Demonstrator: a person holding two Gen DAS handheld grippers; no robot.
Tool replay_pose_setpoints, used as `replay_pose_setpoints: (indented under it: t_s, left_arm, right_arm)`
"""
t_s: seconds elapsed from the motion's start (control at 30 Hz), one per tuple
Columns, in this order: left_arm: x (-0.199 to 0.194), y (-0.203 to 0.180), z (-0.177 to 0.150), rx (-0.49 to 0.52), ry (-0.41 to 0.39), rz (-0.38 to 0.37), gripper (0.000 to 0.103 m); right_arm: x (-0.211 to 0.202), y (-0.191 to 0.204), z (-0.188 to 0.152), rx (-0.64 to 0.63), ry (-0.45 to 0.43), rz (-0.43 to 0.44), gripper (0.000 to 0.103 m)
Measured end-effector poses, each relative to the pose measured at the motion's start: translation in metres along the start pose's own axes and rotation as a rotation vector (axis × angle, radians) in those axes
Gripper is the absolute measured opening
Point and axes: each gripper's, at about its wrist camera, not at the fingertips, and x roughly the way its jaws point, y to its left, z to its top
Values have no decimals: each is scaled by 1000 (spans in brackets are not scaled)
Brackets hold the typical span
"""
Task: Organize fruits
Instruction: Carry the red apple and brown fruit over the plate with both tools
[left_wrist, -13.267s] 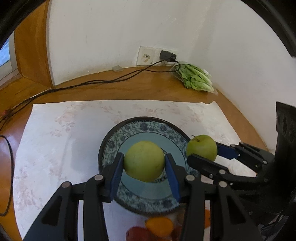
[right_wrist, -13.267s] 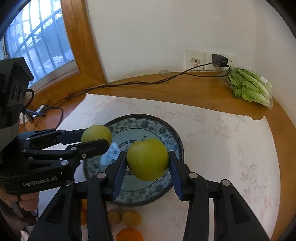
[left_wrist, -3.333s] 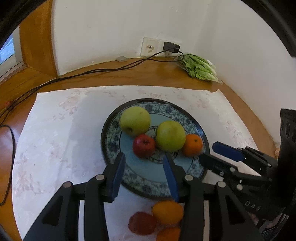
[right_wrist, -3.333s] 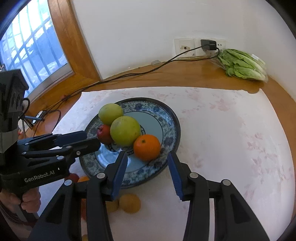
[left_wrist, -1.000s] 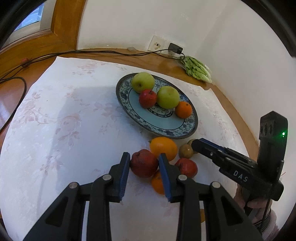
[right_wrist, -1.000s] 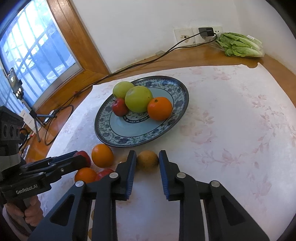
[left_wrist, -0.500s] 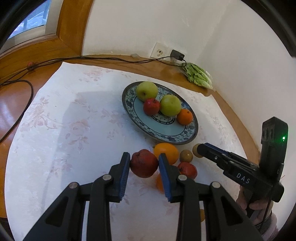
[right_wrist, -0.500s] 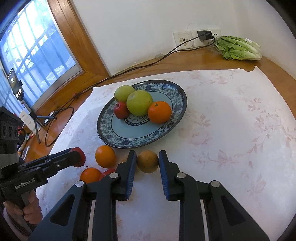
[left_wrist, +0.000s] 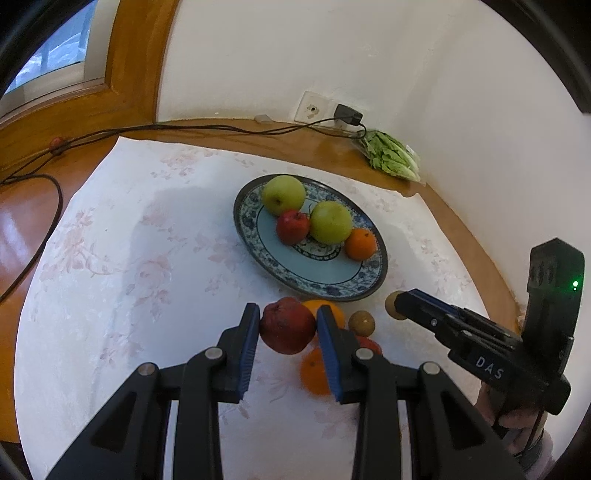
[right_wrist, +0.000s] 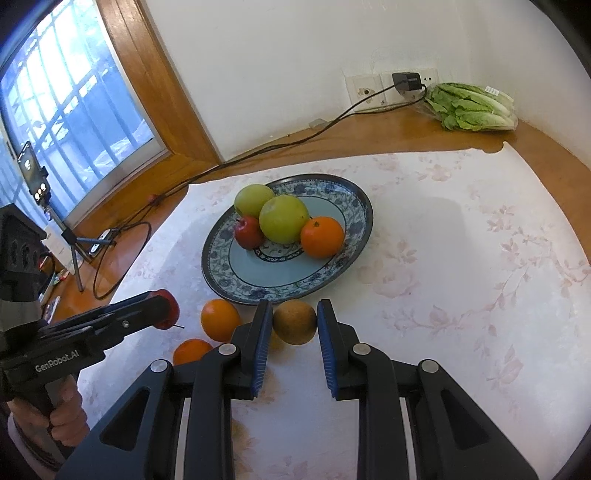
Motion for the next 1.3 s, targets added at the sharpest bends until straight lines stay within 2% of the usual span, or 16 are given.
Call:
replay_pose_setpoints:
  t_s: [0.93,1.3]
  left_arm:
    - [24,-18,38,96,5,45,33]
    - [42,-18,43,107,23,51,33]
  right_arm:
    - [-7,14,30,-75,-41,-37,26]
    - [6,10,34,-72,-34,-22,26]
